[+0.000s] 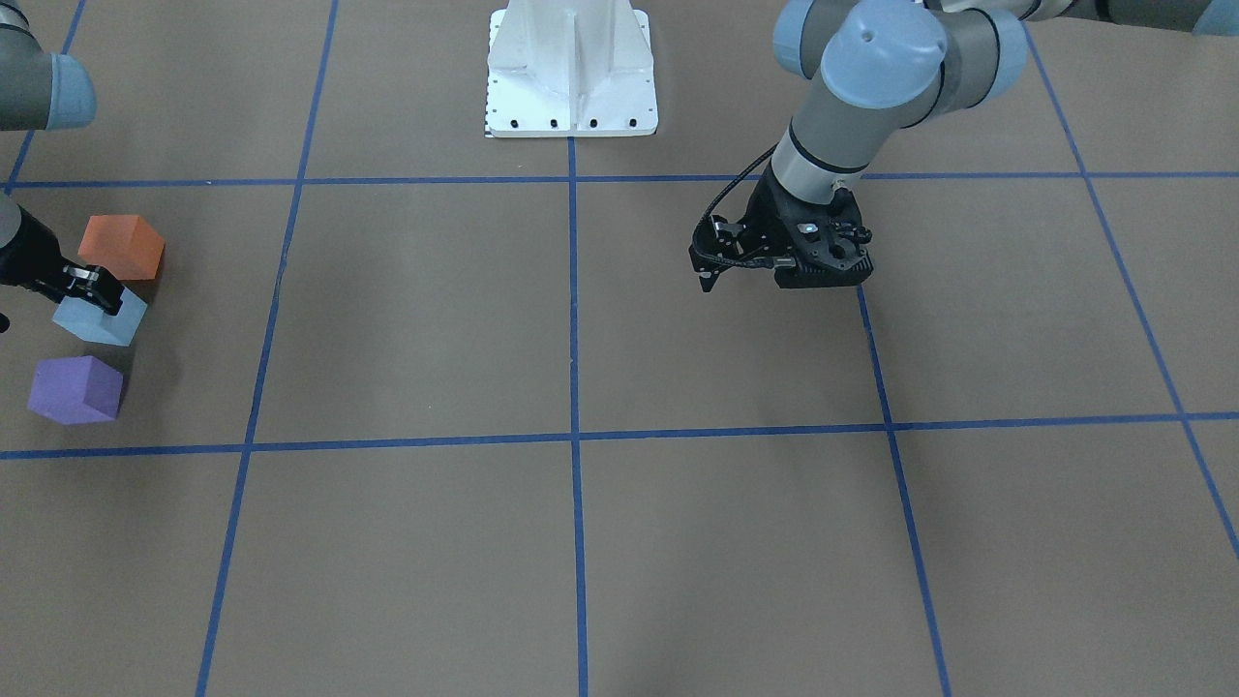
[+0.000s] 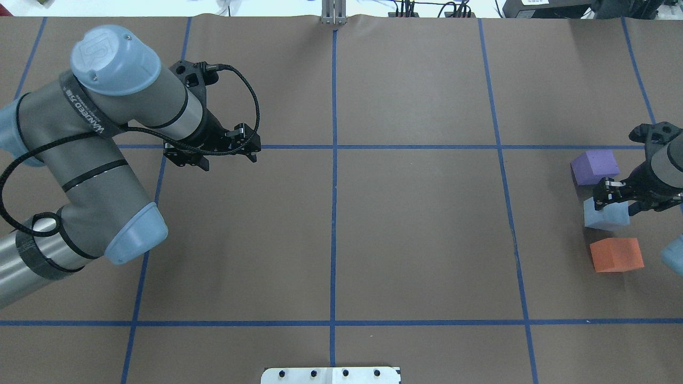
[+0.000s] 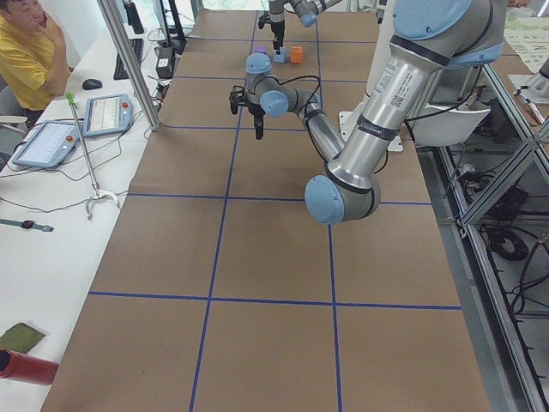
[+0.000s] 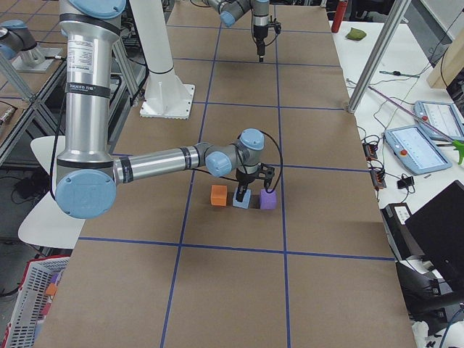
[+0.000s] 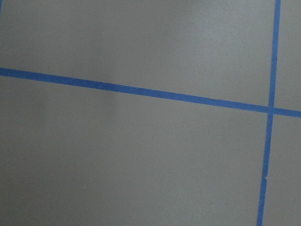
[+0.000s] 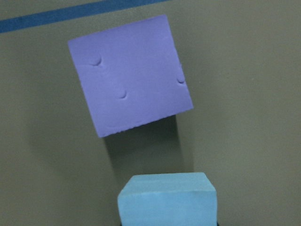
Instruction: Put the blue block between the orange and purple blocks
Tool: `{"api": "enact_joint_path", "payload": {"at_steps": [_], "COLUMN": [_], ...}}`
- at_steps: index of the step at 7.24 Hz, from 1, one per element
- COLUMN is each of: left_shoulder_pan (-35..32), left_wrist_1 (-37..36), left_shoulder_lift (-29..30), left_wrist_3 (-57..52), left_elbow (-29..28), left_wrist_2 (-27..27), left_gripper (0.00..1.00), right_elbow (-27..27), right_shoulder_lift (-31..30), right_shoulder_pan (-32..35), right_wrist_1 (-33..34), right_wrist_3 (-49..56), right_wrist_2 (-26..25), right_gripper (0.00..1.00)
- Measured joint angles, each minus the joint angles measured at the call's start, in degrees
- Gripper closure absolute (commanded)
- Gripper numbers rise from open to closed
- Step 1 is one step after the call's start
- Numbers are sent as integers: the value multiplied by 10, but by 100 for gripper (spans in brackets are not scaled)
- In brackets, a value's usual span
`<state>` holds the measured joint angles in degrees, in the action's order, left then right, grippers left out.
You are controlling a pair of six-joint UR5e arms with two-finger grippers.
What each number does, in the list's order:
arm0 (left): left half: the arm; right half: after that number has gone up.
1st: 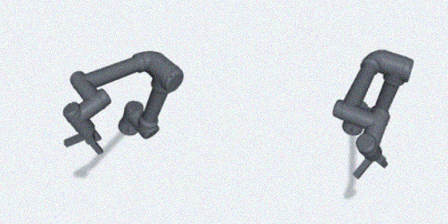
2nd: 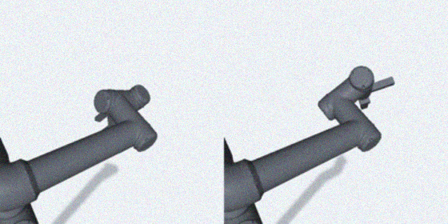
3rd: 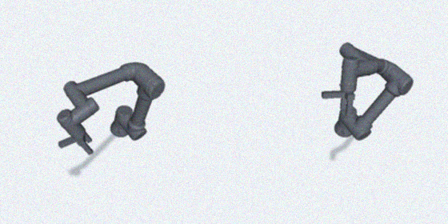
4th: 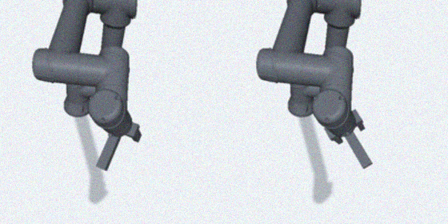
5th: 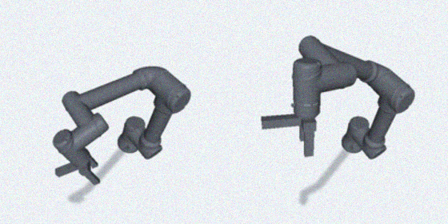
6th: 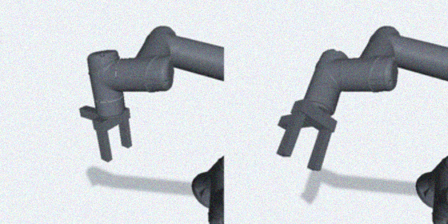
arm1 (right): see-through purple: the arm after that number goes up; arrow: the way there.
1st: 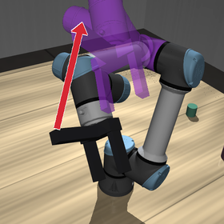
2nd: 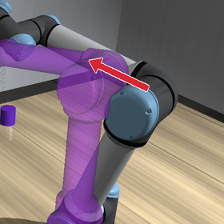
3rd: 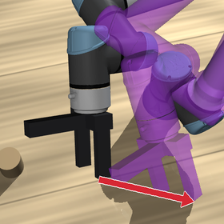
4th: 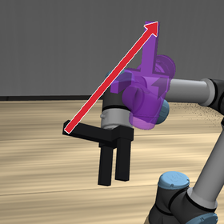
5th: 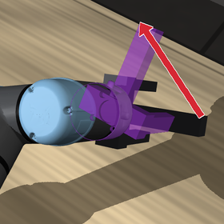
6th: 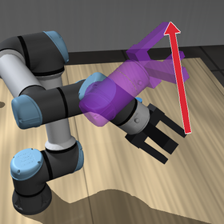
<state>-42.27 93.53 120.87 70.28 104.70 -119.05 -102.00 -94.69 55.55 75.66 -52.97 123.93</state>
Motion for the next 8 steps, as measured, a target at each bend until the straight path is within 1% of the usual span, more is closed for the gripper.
{"api": "enact_joint_path", "payload": {"at_steps": [2,4,5,6,7,8], "left_shoulder_pan": [0,0,-1,-4,-11,-23], "left_wrist_1": [0,0,-1,-2,-4,-6], "left_shoulder_lift": [1,1,0,-6,-23,-53], "left_wrist_3": [0,0,0,-2,-12,-40], "left_elbow": [2,4,7,18,39,64], "left_wrist_2": [0,0,1,1,1,0], "left_gripper": [0,0,0,0,0,0], "right_elbow": [-13,-55,-76,-89,-90,-79], "right_shoulder_lift": [-2,-12,-19,-24,-26,-26], "right_shoulder_pan": [1,14,34,67,108,149], "right_wrist_1": [-1,-1,-1,-1,1,3], "right_wrist_3": [7,20,23,28,48,93], "right_wrist_2": [1,3,5,18,42,57], "right_gripper": [0,0,0,0,0,0]}}
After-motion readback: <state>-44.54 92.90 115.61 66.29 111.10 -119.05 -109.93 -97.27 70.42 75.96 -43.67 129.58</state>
